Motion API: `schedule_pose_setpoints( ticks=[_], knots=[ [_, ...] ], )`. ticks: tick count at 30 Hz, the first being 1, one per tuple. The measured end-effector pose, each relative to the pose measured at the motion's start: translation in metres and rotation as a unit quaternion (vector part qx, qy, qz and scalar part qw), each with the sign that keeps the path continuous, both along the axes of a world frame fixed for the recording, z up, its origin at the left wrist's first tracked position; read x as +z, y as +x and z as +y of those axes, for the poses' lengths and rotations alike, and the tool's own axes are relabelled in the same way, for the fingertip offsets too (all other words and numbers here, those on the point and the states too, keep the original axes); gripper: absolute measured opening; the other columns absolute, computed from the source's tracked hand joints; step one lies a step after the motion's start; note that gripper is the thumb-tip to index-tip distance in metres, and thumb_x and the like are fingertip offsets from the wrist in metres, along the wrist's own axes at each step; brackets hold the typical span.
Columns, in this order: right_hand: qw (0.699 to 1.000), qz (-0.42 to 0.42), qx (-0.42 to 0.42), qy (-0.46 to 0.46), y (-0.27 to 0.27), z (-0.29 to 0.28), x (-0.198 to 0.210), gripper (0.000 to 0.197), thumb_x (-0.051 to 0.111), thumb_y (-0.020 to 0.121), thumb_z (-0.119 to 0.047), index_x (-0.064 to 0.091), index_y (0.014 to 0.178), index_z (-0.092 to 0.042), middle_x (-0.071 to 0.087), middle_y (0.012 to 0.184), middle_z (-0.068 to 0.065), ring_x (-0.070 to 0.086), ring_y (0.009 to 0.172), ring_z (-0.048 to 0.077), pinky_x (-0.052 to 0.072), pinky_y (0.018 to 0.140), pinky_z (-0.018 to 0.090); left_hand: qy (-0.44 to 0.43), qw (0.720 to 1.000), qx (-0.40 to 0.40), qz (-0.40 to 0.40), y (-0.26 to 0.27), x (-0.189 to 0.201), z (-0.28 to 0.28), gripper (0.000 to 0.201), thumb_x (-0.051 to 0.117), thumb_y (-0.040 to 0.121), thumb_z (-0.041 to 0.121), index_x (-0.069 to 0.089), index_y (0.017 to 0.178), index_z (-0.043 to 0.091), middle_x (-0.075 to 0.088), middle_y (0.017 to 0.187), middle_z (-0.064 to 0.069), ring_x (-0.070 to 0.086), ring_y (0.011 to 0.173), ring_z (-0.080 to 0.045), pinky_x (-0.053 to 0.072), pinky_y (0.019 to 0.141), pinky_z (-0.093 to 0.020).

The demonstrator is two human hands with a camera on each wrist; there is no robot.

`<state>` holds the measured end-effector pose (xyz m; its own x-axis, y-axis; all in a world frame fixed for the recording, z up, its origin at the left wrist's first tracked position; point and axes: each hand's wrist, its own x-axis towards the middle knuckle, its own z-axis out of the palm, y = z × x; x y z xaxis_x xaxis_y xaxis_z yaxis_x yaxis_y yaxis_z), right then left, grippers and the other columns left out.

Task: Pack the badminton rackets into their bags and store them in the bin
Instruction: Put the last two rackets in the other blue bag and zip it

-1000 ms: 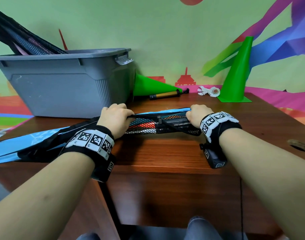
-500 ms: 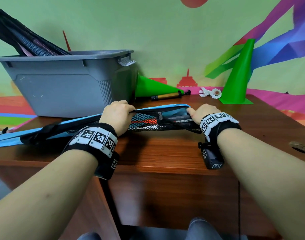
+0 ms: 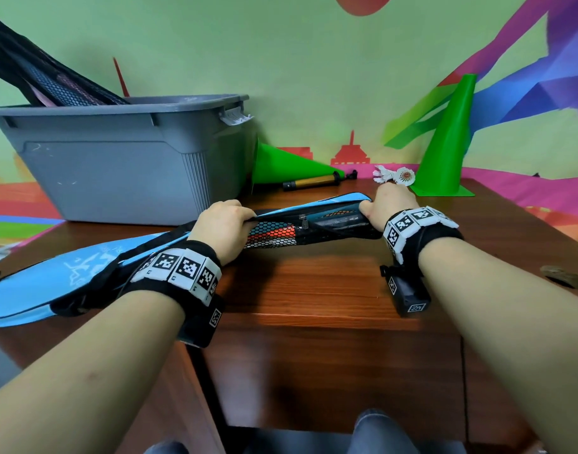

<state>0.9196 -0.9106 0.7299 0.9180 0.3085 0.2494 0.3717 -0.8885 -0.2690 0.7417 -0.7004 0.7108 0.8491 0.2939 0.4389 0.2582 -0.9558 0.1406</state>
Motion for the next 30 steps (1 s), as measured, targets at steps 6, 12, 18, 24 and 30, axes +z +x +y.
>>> schedule_pose_setpoints(
  ticks=[6,12,18,24,30],
  knots=[
    [0.983,0.011,0.074,0.165,0.009,-0.012,-0.013,0.027,0.052,0.089,-0.04,0.06,0.094,-0.014,0.066,0.104,0.011,0.055,0.089,0.025,0.04,0.076,0.028,-0.035,0.998,0.035,-0.034,-0.012,0.005,0.014,0.022,0.052,0.094,0.019,0.07,0.106,0.013,0.063,0.099,-0.011,0.055,0.101,-0.033,0.041,0.081,-0.036],
    [0.951,0.091,0.184,0.231,-0.005,-0.006,-0.036,0.046,0.068,0.08,-0.037,0.053,0.123,-0.024,0.062,0.114,-0.005,0.056,0.107,0.015,0.039,0.089,0.025,-0.064,0.994,0.043,-0.083,-0.012,0.005,0.012,0.018,0.051,0.094,0.019,0.067,0.1,0.013,0.067,0.096,-0.011,0.057,0.097,-0.035,0.041,0.078,-0.037],
    [0.987,-0.025,0.101,0.124,-0.006,-0.001,-0.031,0.034,0.06,0.084,-0.014,0.053,0.117,-0.011,0.063,0.108,0.01,0.06,0.102,0.03,0.048,0.088,0.034,-0.066,0.991,0.038,-0.108,-0.008,0.014,0.006,0.02,0.051,0.094,0.017,0.067,0.105,0.013,0.07,0.099,-0.013,0.059,0.099,-0.037,0.044,0.081,-0.038],
    [0.99,-0.016,0.132,0.036,-0.011,-0.015,-0.023,0.029,0.05,0.086,-0.018,0.069,0.107,-0.021,0.068,0.09,0.009,0.061,0.084,0.029,0.05,0.073,0.03,-0.031,0.994,0.06,-0.082,-0.011,0.007,0.011,0.023,0.046,0.095,0.019,0.066,0.104,0.024,0.071,0.1,-0.003,0.06,0.102,-0.03,0.034,0.092,-0.038],
    [0.988,0.035,0.144,-0.034,-0.009,-0.016,-0.014,0.024,0.051,0.074,-0.02,0.072,0.084,-0.013,0.064,0.071,0.008,0.055,0.07,0.029,0.039,0.058,0.025,0.01,0.993,0.086,-0.079,-0.009,0.004,0.013,0.029,0.043,0.095,0.017,0.065,0.11,0.027,0.067,0.106,-0.001,0.056,0.106,-0.029,0.029,0.092,-0.04]
  ],
)
